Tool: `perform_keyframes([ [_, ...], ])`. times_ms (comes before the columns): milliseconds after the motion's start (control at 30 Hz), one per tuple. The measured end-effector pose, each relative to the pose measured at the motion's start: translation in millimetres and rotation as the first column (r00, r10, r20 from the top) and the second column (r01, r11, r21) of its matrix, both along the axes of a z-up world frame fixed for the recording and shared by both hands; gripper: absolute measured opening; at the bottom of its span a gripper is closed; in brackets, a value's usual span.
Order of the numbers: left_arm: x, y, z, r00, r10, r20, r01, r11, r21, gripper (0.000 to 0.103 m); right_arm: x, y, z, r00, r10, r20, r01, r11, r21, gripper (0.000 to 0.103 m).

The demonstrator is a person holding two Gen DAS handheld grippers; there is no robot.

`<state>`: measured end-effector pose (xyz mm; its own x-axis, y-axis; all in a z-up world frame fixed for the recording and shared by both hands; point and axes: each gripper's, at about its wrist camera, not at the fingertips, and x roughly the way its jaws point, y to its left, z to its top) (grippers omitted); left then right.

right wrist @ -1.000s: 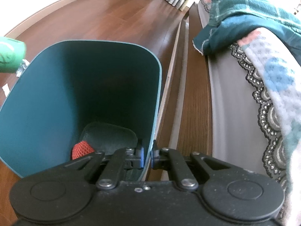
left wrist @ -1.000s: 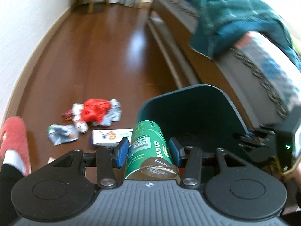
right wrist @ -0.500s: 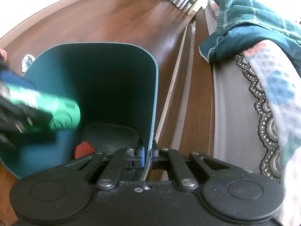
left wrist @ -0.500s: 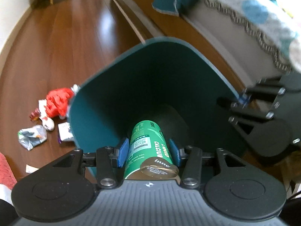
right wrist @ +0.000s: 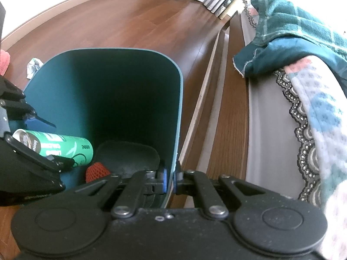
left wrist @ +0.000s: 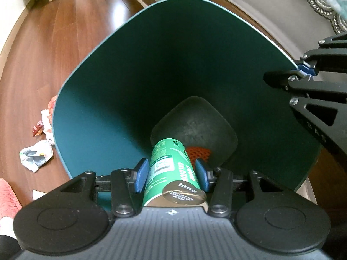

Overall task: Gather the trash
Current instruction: 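Open the left tool to drop the green tube into the bin, then lower the left tool to the snack wrapper stick and grasp it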

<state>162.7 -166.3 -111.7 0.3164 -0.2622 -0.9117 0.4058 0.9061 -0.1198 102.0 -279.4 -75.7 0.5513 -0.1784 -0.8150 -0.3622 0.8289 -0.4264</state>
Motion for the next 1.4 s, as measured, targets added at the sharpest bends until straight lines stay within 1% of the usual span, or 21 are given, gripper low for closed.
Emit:
perform_keyframes([
  [100, 2, 2, -1, 1.0, -0.008, 0.002, 0.008, 1.0, -0.002, 0.047, -1, 1, 0, 1.0, 0.006, -0.001, -0.006, 1.0, -0.002, 0.004],
  [200, -2, 1, 2, 0.999, -0.024, 0.037, 0.025, 1.0, -0.013, 0.048, 0, 1, 1, 1.0, 0.006, -0.004, -0.006, 1.0, -0.002, 0.004],
  [233, -3, 1, 4, 0.998, -0.03, 0.048, 0.031, 0.999, -0.017, 0.05, 0, 1, 1, 1.0, 0.006, -0.006, -0.006, 1.0, -0.002, 0.004],
  [267, -4, 2, 5, 0.998, -0.034, 0.056, 0.035, 0.999, -0.022, 0.057, 1, 1, 1, 1.0, 0.005, -0.007, -0.005, 1.0, -0.002, 0.004],
  [333, -6, 5, 8, 0.996, -0.037, 0.076, 0.04, 0.999, -0.035, 0.062, 2, 0, 1, 1.0, 0.002, -0.011, -0.002, 1.0, -0.004, 0.004],
  [500, -16, 14, 22, 0.991, -0.063, 0.12, 0.069, 0.997, -0.046, 0.062, 6, 0, 1, 1.0, 0.001, -0.02, -0.001, 1.0, -0.003, 0.005],
  [667, -23, 44, 42, 0.985, -0.049, 0.165, 0.062, 0.996, -0.071, 0.062, 8, 3, -1, 0.999, 0.006, -0.04, -0.007, 1.0, -0.027, 0.006],
  [767, -22, 72, 54, 0.981, -0.017, 0.194, 0.032, 0.997, -0.075, 0.062, 8, 10, -2, 0.998, 0.024, -0.054, -0.027, 0.998, -0.053, 0.007],
  [833, -19, 94, 58, 0.978, 0.021, 0.206, -0.005, 0.997, -0.075, 0.062, 7, 14, -3, 0.997, 0.038, -0.065, -0.043, 0.996, -0.076, 0.007],
  [900, -11, 119, 62, 0.972, 0.073, 0.223, -0.059, 0.996, -0.071, 0.068, 7, 15, -4, 0.997, 0.04, -0.072, -0.046, 0.995, -0.084, 0.007],
  [933, -8, 132, 62, 0.966, 0.103, 0.236, -0.091, 0.994, -0.062, 0.073, 7, 14, -4, 0.997, 0.037, -0.074, -0.043, 0.996, -0.081, 0.007],
  [967, -5, 143, 62, 0.96, 0.135, 0.246, -0.126, 0.991, -0.051, 0.075, 7, 12, -4, 0.997, 0.034, -0.076, -0.04, 0.996, -0.08, 0.007],
  [1000, -2, 156, 61, 0.954, 0.168, 0.248, -0.162, 0.986, -0.045, 0.075, 7, 12, -5, 0.997, 0.032, -0.077, -0.038, 0.996, -0.081, 0.007],
  [1100, 12, 193, 48, 0.942, 0.266, 0.206, -0.263, 0.964, -0.042, 0.076, 8, 11, -4, 0.996, 0.026, -0.083, -0.032, 0.997, -0.073, 0.007],
  [1133, 19, 201, 41, 0.935, 0.303, 0.183, -0.301, 0.953, -0.041, 0.079, 9, 11, -3, 0.996, 0.024, -0.084, -0.03, 0.997, -0.07, 0.007],
  [1167, 24, 211, 32, 0.926, 0.345, 0.15, -0.344, 0.938, -0.039, 0.079, 10, 11, -3, 0.996, 0.022, -0.086, -0.027, 0.997, -0.067, 0.007],
  [1267, 42, 229, 0, 0.904, 0.424, 0.062, -0.424, 0.906, -0.013, 0.079, 14, 11, -1, 0.996, 0.009, -0.084, -0.014, 0.999, -0.049, 0.007],
  [1333, 53, 238, -25, 0.875, 0.484, 0.016, -0.484, 0.875, 0.031, 0.079, 18, 10, -1, 0.996, 0.001, -0.089, -0.004, 0.999, -0.036, 0.007],
  [1400, 66, 250, -54, 0.834, 0.549, -0.063, -0.547, 0.836, 0.044, 0.079, 20, 10, -2, 0.995, 0.002, -0.096, -0.005, 1.0, -0.028, 0.007],
])
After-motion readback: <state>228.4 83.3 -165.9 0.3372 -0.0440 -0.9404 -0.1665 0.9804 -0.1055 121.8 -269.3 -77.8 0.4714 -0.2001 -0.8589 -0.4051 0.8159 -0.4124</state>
